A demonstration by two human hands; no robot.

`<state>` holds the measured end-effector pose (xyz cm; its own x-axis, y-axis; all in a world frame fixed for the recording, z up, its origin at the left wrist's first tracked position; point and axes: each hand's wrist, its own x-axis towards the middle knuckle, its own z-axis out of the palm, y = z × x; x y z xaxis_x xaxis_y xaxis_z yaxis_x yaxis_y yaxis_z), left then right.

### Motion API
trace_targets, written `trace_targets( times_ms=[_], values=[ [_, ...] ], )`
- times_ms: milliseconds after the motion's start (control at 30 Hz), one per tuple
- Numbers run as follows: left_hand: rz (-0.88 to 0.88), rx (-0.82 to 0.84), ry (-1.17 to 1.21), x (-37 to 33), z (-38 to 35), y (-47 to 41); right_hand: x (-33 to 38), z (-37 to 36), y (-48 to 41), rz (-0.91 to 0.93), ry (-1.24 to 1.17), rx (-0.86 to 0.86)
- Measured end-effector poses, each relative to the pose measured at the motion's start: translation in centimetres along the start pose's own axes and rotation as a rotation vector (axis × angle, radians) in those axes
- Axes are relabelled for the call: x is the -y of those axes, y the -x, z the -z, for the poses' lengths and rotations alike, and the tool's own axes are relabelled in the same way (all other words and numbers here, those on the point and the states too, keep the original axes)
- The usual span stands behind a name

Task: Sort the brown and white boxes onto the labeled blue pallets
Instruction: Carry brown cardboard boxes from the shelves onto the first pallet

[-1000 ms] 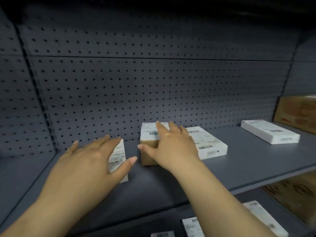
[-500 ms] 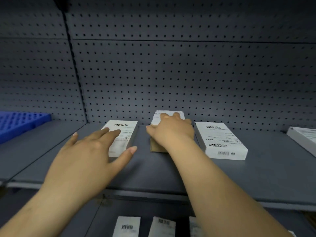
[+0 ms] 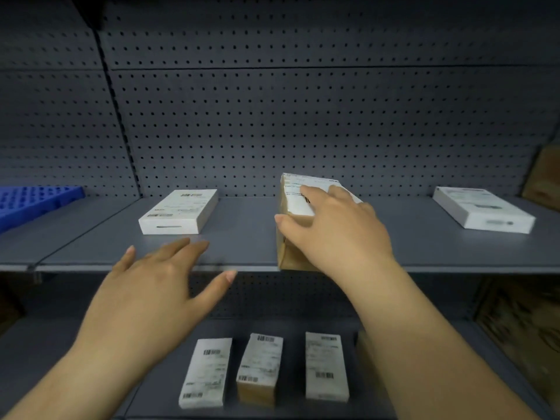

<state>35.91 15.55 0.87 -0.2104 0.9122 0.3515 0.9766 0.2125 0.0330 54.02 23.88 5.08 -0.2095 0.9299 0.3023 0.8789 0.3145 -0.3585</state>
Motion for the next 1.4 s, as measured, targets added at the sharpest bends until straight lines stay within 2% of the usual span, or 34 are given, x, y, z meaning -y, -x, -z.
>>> trace_targets(
  times_ms=[133, 267, 600, 867, 1033, 1300, 1400],
  values=[
    [-0.034, 0.011, 0.034, -2.2, -0.4, 3.3, -2.2, 1.8, 6.8, 0.018, -0.028, -0.039],
    [-0.067, 0.044, 0.079, -4.9, -1.9, 6.6, -5.6, 2.0, 11.8, -0.026, -0.02, 0.018],
    [-0.113, 0.205, 0.052, -14.8, -8.1, 8.6, -19.0, 1.5, 15.3, -0.201, 0.053, 0.087],
    [-0.103, 0.292, 0.148, -27.4, -20.3, 6.1, -33.6, -2.2, 12.9, -0.237, 0.187, 0.077],
    [-0.057, 0.27, 0.109, -34.0, -29.6, 4.1, -40.5, -6.5, 11.1, -0.239, 0.2, 0.084],
    [0.183, 0.45, 0.129, -37.9, -42.0, 1.8, -47.5, -13.2, 10.1, -0.276, 0.123, 0.093],
    [0.211, 0.386, 0.119, -38.2, -43.6, 1.3, -48.8, -14.8, 10.4, -0.266, 0.126, 0.071]
  ],
)
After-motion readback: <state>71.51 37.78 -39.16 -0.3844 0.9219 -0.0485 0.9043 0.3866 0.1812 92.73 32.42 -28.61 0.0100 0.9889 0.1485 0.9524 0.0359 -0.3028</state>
